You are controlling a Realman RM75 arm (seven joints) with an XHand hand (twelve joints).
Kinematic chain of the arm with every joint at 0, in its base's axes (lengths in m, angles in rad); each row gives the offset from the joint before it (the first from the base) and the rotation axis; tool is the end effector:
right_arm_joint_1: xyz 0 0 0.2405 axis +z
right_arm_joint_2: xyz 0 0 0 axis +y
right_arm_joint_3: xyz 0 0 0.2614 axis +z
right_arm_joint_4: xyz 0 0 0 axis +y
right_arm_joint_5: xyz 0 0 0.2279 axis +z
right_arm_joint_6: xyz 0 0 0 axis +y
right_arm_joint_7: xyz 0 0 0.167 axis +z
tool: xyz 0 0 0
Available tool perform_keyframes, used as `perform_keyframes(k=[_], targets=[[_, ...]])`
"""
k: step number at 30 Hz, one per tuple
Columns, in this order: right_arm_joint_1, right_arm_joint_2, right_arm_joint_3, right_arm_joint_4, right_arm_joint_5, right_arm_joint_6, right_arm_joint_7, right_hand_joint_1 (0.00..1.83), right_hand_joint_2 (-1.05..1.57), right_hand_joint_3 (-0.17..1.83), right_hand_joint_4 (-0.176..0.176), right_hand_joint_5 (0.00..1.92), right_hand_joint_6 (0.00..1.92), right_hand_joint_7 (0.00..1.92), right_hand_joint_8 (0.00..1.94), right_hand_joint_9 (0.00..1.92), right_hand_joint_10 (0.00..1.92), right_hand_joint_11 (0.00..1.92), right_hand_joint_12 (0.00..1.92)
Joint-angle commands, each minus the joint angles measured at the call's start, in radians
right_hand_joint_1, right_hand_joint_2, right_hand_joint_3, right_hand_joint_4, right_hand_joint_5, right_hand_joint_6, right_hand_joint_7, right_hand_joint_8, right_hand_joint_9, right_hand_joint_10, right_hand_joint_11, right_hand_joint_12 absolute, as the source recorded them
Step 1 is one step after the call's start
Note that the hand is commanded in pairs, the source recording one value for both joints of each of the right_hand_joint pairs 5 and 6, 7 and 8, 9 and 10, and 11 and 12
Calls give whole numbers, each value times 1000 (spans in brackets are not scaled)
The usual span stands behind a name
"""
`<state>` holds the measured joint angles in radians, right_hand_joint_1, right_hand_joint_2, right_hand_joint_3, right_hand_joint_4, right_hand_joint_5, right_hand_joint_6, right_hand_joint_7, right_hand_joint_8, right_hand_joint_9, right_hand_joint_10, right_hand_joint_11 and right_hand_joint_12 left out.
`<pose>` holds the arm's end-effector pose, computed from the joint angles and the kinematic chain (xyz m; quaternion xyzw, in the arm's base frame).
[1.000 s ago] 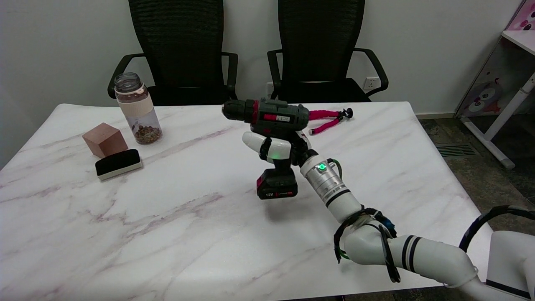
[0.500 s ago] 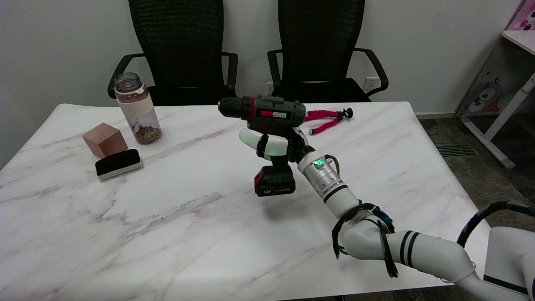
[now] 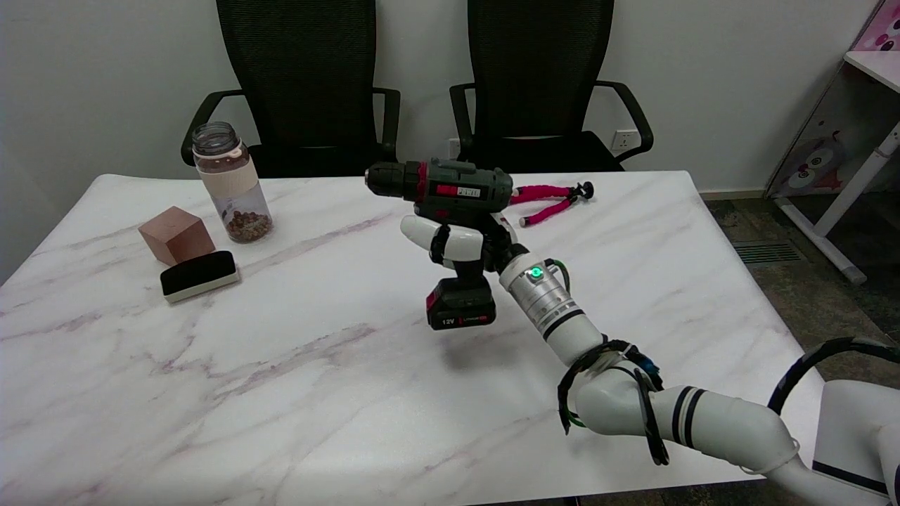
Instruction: Pick up the power screwdriver.
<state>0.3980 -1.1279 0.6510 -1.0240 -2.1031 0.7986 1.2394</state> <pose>-0.2931 -0.4263 0.2293 0.6026 -0.4886 0.5023 0.3818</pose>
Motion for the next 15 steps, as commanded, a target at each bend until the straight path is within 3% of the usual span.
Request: perform_keyframes(k=[1,15], targets=[[-14,-1,9,17,5,17,0,884,590,905,176,1560,1560,1560,1560,1920,1920,1920,1920],[-10,4,10,15,28,65,0,879,594,865,176,1537,1537,1537,1537,1920,1920,1920,1920]])
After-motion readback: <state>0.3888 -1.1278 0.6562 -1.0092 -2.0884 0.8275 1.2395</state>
